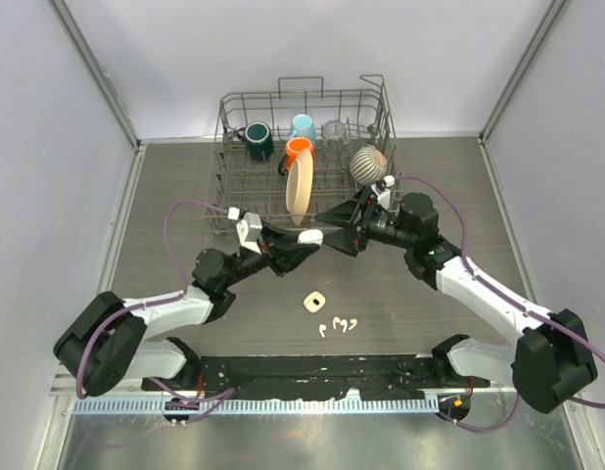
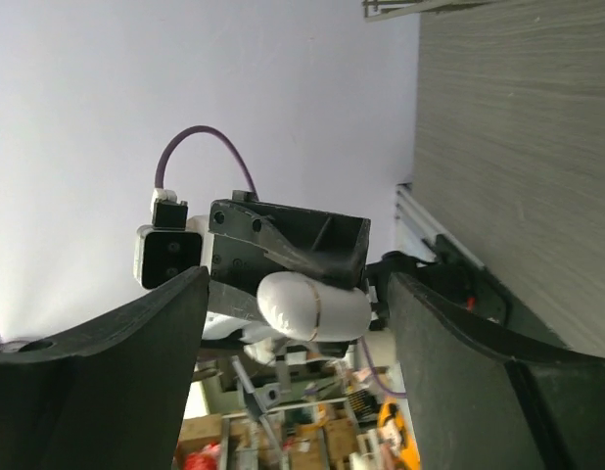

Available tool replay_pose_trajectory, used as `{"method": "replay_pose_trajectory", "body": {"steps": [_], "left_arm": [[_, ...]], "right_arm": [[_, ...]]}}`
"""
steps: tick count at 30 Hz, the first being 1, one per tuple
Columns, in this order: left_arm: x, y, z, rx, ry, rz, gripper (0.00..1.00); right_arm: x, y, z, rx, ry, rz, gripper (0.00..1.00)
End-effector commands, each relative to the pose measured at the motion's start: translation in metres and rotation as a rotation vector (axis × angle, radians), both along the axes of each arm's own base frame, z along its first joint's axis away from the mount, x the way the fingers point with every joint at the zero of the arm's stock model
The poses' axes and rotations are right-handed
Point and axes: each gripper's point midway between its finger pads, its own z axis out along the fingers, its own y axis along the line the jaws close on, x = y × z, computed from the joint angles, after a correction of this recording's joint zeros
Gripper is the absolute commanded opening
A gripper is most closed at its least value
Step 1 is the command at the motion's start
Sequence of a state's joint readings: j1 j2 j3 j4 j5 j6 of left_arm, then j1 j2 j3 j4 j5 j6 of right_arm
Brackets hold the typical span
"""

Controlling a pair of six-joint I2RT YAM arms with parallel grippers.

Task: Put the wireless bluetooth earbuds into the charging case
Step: Adjust the charging case, then open the charging case.

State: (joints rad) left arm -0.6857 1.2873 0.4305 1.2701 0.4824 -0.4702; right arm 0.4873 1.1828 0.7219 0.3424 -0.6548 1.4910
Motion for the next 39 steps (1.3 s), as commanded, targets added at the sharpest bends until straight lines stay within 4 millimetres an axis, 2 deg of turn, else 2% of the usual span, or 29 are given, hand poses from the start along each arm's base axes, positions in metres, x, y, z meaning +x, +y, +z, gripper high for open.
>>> {"method": "replay_pose_trajectory", "body": {"steps": [1,2,6,7,8,11,17,21,23,30,39], "left_arm": [[-0.021,0.032,0.052,-0.178,-0.237,0.084,0.00],[-0.022,0.035,0.043,-0.165,-0.223,0.095,0.00],[-0.029,0.049,0.035,-0.161,-0.237,0.144,0.00],[-0.032,0.054,0.038,-0.168,-0.257,0.154,0.00],[-0.033,0.057,0.036,-0.167,-0.257,0.167,0.00],[-0.037,0.061,0.038,-0.171,-0.274,0.174,0.00],[-0.038,0.055,0.042,-0.148,-0.311,0.149,0.00],[-0.039,0.051,0.041,-0.136,-0.330,0.133,0.00],[-0.038,0.051,0.042,-0.135,-0.336,0.140,0.00],[-0.040,0.048,0.046,-0.134,-0.351,0.116,0.00],[-0.044,0.040,0.047,-0.130,-0.360,0.066,0.00]], "right_arm": [[-0.005,-0.014,0.018,-0.108,-0.217,-0.056,0.79],[-0.007,-0.017,0.016,-0.131,-0.237,-0.062,0.79],[-0.012,-0.030,0.012,-0.241,-0.366,-0.085,0.79],[-0.011,-0.034,0.011,-0.297,-0.440,-0.088,0.79],[-0.015,-0.038,0.003,-0.350,-0.434,-0.077,0.79],[-0.017,-0.044,-0.004,-0.447,-0.495,-0.051,0.79],[-0.032,-0.021,-0.007,-0.486,-0.540,0.049,0.79],[-0.042,-0.001,0.009,-0.440,-0.594,0.086,0.78],[-0.041,0.003,0.013,-0.413,-0.595,0.090,0.78],[-0.034,0.014,0.004,-0.412,-0.547,0.115,0.76],[-0.034,0.022,0.006,-0.373,-0.523,0.129,0.73]]}}
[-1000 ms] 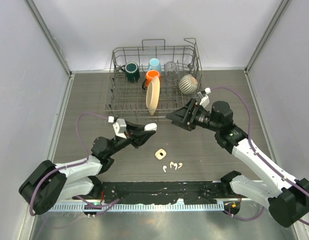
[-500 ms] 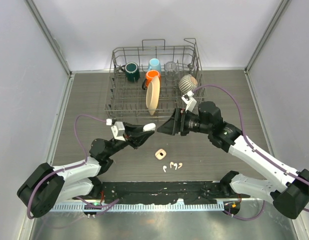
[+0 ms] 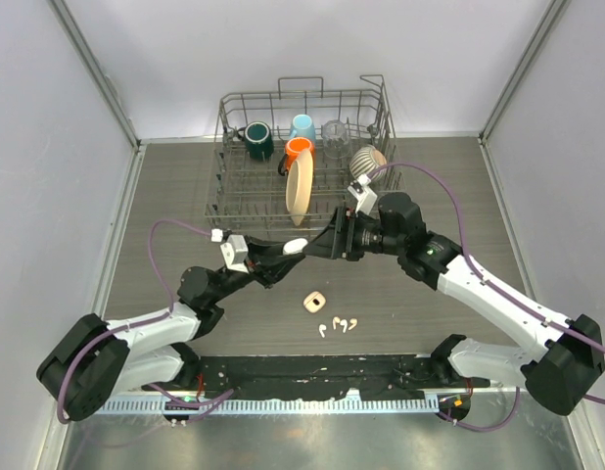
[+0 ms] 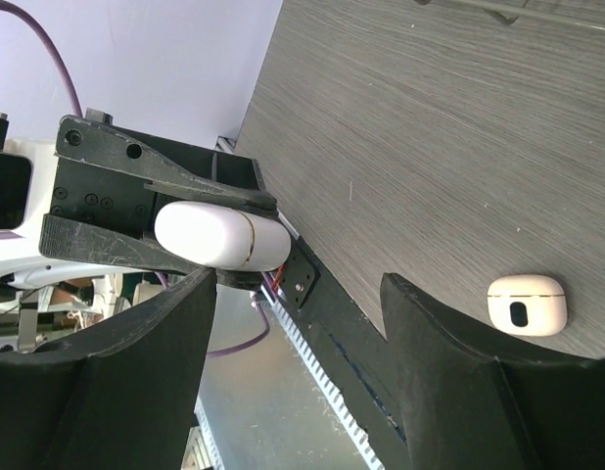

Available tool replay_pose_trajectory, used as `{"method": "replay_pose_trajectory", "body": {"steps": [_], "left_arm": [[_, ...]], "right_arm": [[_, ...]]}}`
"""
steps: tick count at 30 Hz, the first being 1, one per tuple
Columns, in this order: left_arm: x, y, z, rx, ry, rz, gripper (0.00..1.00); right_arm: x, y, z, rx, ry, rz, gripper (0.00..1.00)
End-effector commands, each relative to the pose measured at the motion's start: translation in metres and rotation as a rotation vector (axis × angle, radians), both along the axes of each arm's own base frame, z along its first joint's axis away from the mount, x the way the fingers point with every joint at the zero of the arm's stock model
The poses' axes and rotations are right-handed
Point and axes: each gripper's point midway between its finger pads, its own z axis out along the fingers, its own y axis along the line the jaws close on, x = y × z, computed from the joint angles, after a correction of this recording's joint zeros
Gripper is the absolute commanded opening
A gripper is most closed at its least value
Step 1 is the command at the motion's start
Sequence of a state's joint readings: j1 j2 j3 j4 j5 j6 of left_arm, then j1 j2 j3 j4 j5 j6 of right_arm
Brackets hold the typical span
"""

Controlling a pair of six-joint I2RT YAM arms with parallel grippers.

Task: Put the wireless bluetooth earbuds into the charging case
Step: Open the charging case.

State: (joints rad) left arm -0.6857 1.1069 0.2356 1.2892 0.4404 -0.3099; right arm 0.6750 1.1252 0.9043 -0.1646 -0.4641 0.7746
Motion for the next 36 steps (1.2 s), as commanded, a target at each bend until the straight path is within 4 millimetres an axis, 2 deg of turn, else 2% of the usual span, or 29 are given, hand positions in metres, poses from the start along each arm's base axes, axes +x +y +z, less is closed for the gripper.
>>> {"method": "replay_pose_trajectory", "body": {"steps": [1,8,23,27,36], "left_arm": [[-0.022,0.005,0.066,-0.152,-0.240,-0.056,0.00],[-0.035,0.006,0.073,-0.159,-0.270,-0.102,0.00],[-0.045,0.009,0.071,-0.111,-0.301,-0.112,0.00],[-0.041,0.013,0.070,-0.115,-0.299,-0.071,0.00],[-0.023,0.024,0.071,-0.115,-0.286,0.053,0.00]], "right_arm": [[0.006,0.012,0.037,0.101,-0.067,0.012,0.73],[0.013,0.017,0.031,0.113,-0.011,-0.009,0.73],[0.020,0.021,0.057,0.317,0.061,0.019,0.73],[0.018,0.021,0.058,0.344,0.081,0.031,0.73],[0.008,0.009,0.090,0.414,0.025,0.050,0.79]]}}
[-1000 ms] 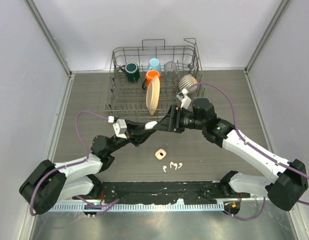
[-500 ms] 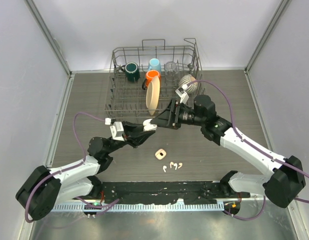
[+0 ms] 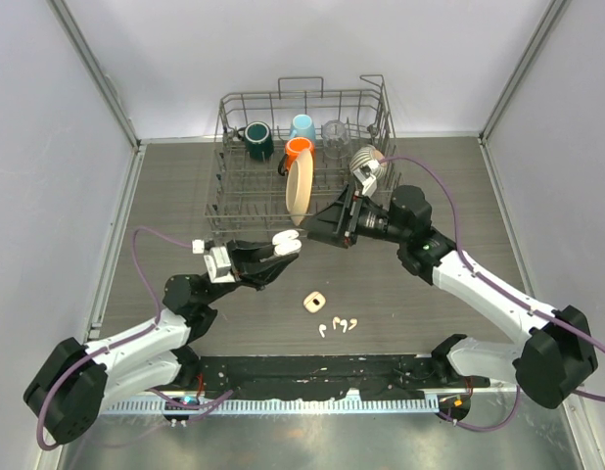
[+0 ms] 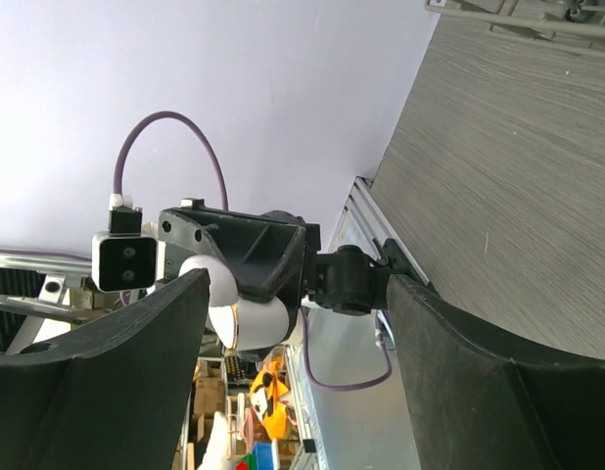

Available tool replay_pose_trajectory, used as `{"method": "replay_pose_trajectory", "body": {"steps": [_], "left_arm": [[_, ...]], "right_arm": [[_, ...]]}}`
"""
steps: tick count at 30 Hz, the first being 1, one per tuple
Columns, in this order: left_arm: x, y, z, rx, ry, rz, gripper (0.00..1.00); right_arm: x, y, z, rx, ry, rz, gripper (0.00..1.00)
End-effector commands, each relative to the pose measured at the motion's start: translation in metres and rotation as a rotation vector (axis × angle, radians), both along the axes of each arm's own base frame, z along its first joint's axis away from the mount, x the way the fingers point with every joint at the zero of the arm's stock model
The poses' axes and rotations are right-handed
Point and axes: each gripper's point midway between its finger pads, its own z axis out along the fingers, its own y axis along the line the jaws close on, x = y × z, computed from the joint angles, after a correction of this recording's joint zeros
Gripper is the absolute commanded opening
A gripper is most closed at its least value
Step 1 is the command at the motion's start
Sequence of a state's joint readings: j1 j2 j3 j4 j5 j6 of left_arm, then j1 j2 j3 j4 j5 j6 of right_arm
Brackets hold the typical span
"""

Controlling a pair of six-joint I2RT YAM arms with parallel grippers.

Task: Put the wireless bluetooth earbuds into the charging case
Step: Open the charging case, then adjust the charging case.

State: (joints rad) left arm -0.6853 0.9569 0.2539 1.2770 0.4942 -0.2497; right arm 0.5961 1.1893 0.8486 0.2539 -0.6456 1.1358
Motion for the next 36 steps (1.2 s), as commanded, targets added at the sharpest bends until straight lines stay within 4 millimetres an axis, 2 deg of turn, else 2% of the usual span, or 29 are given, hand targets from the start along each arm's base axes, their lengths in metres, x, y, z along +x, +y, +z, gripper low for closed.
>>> {"method": "replay_pose_trajectory", "body": {"steps": [1,10,22,36], "left_arm": [[0.002,0.012,0.023,-0.061,-0.099,0.081,0.00],[0.010,0.014,0.028,-0.064,-0.108,0.125,0.00],[0.011,0.008,0.034,-0.063,-0.116,0.099,0.00],[0.010,0.003,0.035,-0.062,-0.116,0.071,0.00]], "right_arm": [[-0.010,-0.007,0.036,0.075,-0.083,0.008,0.79],[-0.024,-0.006,0.037,0.103,-0.054,0.072,0.77],[-0.032,0.018,0.027,0.091,-0.013,0.157,0.69],[-0.034,0.027,0.032,0.164,0.032,0.203,0.46]]}}
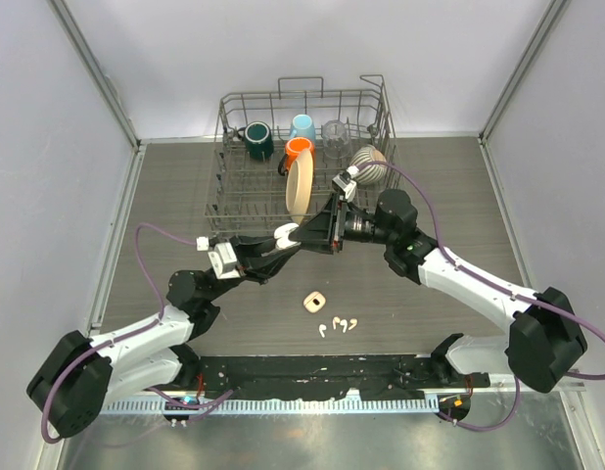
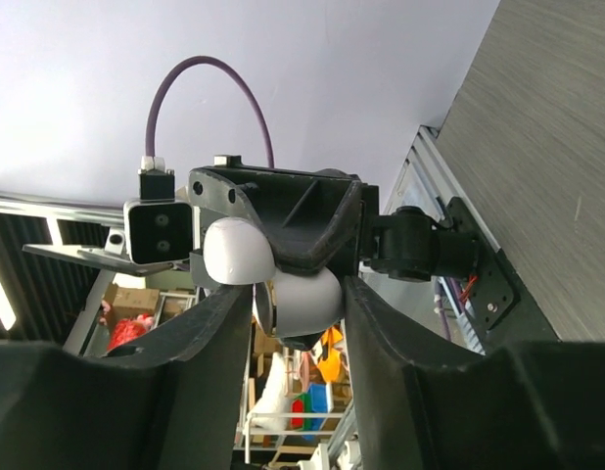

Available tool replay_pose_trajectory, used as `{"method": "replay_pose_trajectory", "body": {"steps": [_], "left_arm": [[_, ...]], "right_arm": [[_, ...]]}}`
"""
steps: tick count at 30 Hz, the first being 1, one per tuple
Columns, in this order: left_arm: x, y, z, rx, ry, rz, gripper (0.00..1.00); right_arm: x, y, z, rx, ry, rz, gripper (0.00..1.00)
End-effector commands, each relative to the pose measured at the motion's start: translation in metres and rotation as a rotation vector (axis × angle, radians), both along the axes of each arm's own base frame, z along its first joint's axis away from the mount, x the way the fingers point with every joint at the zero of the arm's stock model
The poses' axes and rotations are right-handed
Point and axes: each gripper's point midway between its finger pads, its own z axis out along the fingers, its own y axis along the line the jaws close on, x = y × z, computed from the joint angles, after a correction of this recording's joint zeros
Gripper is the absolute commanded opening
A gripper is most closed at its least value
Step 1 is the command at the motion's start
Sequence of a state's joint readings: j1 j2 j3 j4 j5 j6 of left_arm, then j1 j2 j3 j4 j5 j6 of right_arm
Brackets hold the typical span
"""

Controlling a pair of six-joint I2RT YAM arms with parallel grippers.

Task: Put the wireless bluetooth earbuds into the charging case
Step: Adjust the charging case.

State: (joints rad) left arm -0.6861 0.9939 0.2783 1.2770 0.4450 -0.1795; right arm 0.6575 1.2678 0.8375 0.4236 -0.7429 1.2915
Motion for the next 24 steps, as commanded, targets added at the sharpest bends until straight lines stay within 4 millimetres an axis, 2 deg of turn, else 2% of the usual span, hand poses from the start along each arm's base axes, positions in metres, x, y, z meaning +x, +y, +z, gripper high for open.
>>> {"method": "replay_pose_trajectory", "body": {"steps": [1,3,7,10,14,16,20,24], "left_arm": [[-0.005,0.003,0.032,-0.066,-0.085,-0.004,0.00],[-0.004,0.003,0.031,-0.068,-0.081,0.004,0.00],[-0.003,0.003,0.030,-0.069,-0.076,0.007,0.00],[-0.001,0.003,0.029,-0.069,-0.067,0.010,0.00],[0.000,0.003,0.028,-0.071,-0.057,0.012,0.01],[0.000,0.004,0.029,-0.076,-0.053,0.012,0.02],[0.000,0.002,0.026,-0.071,-0.043,0.003,0.03],[-0.001,0.001,0.026,-0.067,-0.045,-0.003,0.00]], "right_arm": [[-0.011,0.002,0.026,0.082,-0.051,0.050,0.43],[-0.013,0.002,0.028,0.087,-0.057,0.053,0.38],[-0.014,0.000,0.030,0.086,-0.073,0.043,0.17],[-0.012,-0.001,0.029,0.064,-0.094,0.026,0.07],[-0.009,-0.001,0.023,0.007,-0.137,-0.002,0.03],[-0.009,-0.001,0.027,-0.005,-0.167,-0.012,0.02],[-0.006,-0.004,0.025,-0.041,-0.185,-0.038,0.01],[-0.005,-0.003,0.024,-0.045,-0.188,-0.038,0.01]]}}
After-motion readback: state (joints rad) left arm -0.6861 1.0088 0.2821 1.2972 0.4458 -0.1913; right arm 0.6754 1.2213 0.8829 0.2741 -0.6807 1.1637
